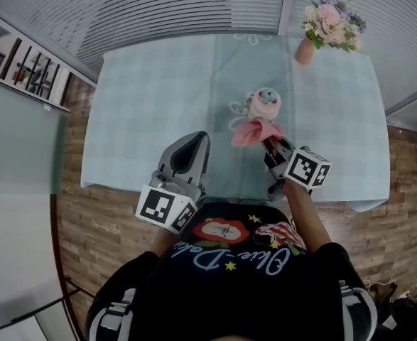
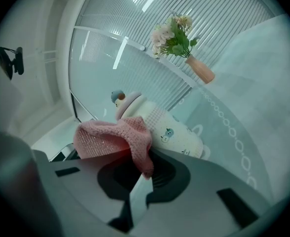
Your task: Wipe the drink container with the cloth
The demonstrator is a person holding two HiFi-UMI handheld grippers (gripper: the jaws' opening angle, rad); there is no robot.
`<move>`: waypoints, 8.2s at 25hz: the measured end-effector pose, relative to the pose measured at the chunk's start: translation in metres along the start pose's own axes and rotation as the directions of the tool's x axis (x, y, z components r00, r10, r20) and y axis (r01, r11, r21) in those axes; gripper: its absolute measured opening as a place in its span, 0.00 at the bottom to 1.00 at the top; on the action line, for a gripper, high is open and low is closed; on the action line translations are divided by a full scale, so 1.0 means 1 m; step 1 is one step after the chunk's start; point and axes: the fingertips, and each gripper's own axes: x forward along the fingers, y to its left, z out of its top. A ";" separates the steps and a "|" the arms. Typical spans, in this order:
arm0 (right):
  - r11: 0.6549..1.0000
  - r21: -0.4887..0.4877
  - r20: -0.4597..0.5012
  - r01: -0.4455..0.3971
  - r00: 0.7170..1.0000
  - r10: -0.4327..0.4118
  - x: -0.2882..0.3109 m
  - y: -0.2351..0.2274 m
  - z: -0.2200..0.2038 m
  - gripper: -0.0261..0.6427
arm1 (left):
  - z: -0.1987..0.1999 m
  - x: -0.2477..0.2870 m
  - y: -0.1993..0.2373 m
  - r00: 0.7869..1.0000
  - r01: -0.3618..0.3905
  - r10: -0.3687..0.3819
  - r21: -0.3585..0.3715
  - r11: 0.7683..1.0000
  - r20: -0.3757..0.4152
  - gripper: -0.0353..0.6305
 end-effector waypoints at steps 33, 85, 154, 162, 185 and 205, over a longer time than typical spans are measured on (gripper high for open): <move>0.878 -0.470 -0.286 0.093 0.925 -0.251 0.004 -0.041 -0.033 0.06 | -0.001 -0.010 0.018 0.998 -0.067 0.068 -0.030 0.997 0.015 0.06; 0.508 -0.860 -0.208 0.058 0.868 -0.451 -0.004 -0.066 0.020 0.06 | -0.004 -0.006 0.010 0.992 -0.123 0.123 -0.004 0.992 -0.007 0.06; 0.357 -0.924 -0.254 -0.138 0.920 -0.300 0.052 -0.044 0.084 0.06 | 0.014 0.037 0.077 0.999 -0.041 0.042 -0.051 0.998 0.011 0.06; 0.341 -0.924 -0.299 -0.176 0.887 -0.351 0.054 -0.061 0.071 0.06 | 0.013 0.040 0.077 0.999 -0.038 0.039 -0.052 0.998 0.006 0.06; 0.345 -0.911 -0.375 -0.224 0.798 -0.472 0.056 -0.106 0.043 0.06 | 0.012 0.036 0.078 0.998 -0.060 0.060 -0.050 0.997 0.004 0.06; 0.475 -0.872 -0.163 0.117 0.846 -0.508 0.033 -0.109 0.075 0.06 | 0.013 0.035 0.076 0.998 -0.055 0.055 -0.048 0.997 0.006 0.06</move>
